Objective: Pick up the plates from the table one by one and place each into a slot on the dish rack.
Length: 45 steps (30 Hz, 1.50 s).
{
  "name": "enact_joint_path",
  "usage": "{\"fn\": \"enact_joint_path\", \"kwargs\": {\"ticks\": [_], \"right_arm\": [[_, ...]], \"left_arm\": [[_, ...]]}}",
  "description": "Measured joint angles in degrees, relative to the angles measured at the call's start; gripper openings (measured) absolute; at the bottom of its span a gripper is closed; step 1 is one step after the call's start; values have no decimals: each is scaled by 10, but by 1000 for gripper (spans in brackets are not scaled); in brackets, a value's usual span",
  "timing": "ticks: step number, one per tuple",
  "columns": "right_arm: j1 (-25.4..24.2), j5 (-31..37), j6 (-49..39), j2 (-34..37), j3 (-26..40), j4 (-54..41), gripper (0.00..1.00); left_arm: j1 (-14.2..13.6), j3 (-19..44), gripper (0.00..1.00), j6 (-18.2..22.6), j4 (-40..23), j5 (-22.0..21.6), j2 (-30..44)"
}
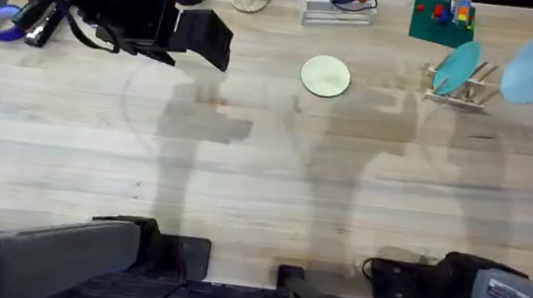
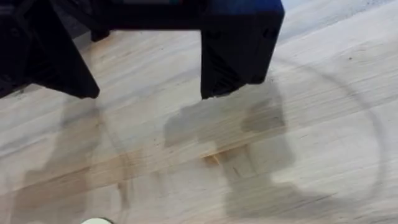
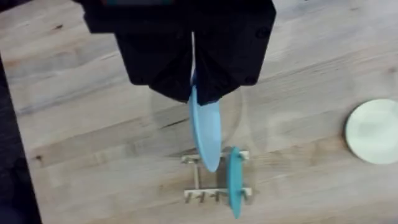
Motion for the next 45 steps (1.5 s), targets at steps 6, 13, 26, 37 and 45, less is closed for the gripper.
{"fn": "enact_joint_path", "kwargs": {"ticks": [6,13,26,37,45], "right_arm": [[-37,2,-21,0,0,4,26],[-54,1,-34,0,0,33,27],[-54,1,-42,33,1,84,26],[-54,-2,-46,92,1,118,27],[-54,-19,-53,115,1,142,27]], "left_arm": [[0,0,994,0,0,0,0],[0,0,995,0,0,0,0],[0,0,994,0,0,0,0],[0,0,995,0,0,0,0],[0,0,995,0,0,0,0]]}}
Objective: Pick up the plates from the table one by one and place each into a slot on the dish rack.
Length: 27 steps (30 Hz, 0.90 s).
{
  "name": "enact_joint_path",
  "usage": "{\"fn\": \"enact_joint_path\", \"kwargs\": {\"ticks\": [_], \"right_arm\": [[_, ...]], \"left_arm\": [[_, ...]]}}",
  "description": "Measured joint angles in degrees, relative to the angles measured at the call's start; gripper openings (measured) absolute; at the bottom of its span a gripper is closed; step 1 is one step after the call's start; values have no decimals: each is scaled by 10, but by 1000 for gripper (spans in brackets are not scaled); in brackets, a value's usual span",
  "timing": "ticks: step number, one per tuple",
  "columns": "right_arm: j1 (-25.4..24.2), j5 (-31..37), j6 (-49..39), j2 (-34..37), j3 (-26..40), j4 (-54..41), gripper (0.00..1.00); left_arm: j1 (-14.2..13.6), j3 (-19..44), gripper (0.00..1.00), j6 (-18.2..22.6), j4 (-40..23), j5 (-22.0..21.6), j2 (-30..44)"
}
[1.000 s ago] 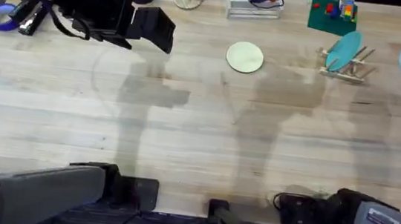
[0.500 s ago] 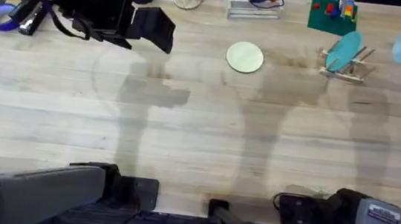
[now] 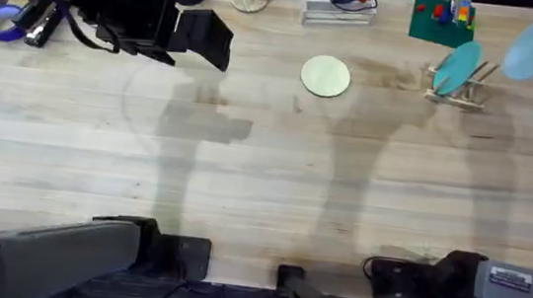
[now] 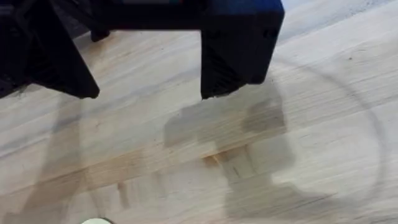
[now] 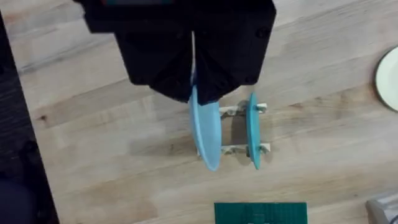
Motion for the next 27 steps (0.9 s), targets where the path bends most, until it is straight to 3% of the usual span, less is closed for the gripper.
{"fn": "enact_joint_path", "kwargs": {"ticks": [27], "right_arm": [[0,-15,-8,56,0,17,27]], "left_arm": [[0,0,995,0,4,0,0]]}}
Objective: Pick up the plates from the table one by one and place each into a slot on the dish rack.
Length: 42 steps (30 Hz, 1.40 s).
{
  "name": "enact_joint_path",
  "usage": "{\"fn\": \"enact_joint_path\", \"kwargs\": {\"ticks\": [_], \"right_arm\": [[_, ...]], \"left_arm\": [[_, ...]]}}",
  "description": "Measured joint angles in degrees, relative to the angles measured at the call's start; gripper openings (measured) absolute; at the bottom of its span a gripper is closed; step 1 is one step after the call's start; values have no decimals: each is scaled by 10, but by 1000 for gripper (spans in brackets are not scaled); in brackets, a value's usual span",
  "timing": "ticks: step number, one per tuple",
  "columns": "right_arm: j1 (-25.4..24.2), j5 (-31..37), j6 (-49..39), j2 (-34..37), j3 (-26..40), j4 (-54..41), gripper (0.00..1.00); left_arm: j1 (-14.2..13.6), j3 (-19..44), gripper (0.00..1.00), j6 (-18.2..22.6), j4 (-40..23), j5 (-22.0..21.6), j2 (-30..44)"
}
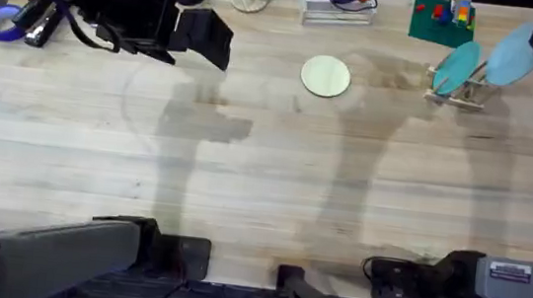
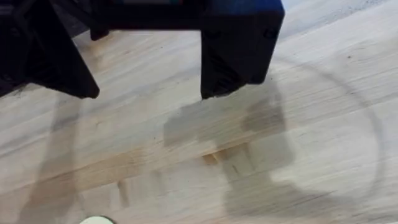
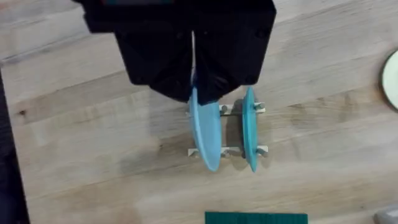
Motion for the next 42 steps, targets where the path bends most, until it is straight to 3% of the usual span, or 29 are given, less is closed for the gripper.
{"fn": "enact_joint_path", "kwargs": {"ticks": [9,29,42], "right_arm": [[0,-33,-2,10,0,4,26],[0,-41,-2,12,0,9,26],[0,-44,-2,71,0,9,26]], "left_arm": [[0,0,995,0,0,0,0],[0,0,994,0,2,0,0],[0,0,995,0,2,0,0]]}}
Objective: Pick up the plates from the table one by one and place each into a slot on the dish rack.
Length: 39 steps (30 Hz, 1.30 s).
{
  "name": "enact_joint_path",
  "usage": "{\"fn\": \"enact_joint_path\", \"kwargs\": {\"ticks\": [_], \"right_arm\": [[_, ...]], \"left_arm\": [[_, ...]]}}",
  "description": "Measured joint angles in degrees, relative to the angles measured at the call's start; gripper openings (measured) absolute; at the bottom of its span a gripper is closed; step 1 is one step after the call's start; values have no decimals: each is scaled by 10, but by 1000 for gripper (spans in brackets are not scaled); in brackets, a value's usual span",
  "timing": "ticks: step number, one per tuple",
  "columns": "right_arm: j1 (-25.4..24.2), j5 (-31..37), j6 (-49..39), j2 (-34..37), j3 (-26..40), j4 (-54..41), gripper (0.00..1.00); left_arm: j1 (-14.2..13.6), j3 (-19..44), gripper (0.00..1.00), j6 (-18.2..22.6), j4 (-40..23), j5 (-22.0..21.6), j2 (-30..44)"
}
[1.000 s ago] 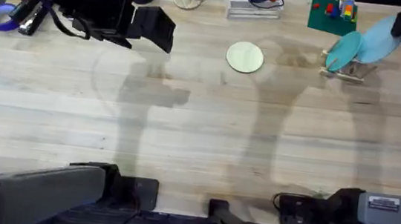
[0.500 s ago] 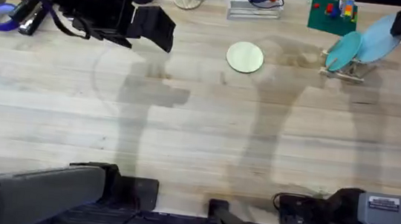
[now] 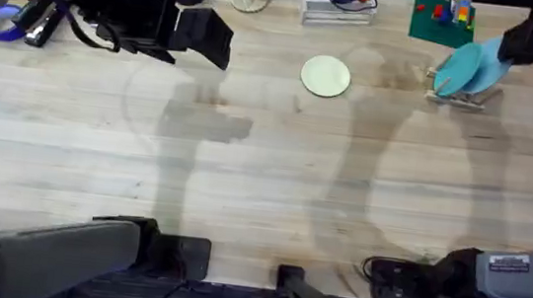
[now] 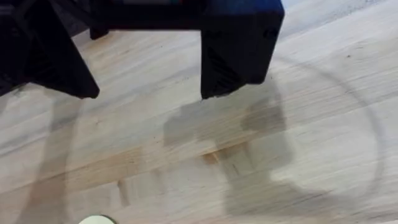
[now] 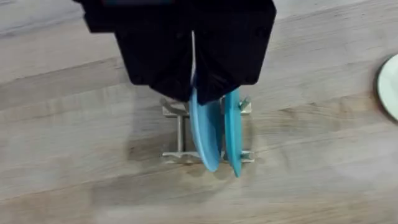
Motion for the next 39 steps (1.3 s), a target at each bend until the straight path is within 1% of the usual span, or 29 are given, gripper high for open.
{"fn": "enact_joint_path", "kwargs": {"ticks": [10,21,26,29,33,36,39], "right_arm": [[1,0,0,19,0,1,27],[3,0,0,20,0,4,32],[3,0,0,20,0,5,130],[3,0,0,20,0,5,154],[3,0,0,20,0,5,163],[3,0,0,20,0,6,199],[3,0,0,20,0,7,206]], "left_arm": [[0,0,994,0,0,0,0],[0,0,994,0,0,0,0],[0,0,995,0,0,0,0],[0,0,995,0,0,0,0],[0,0,994,0,0,0,0],[0,0,993,0,0,0,0],[0,0,993,0,0,0,0]]}}
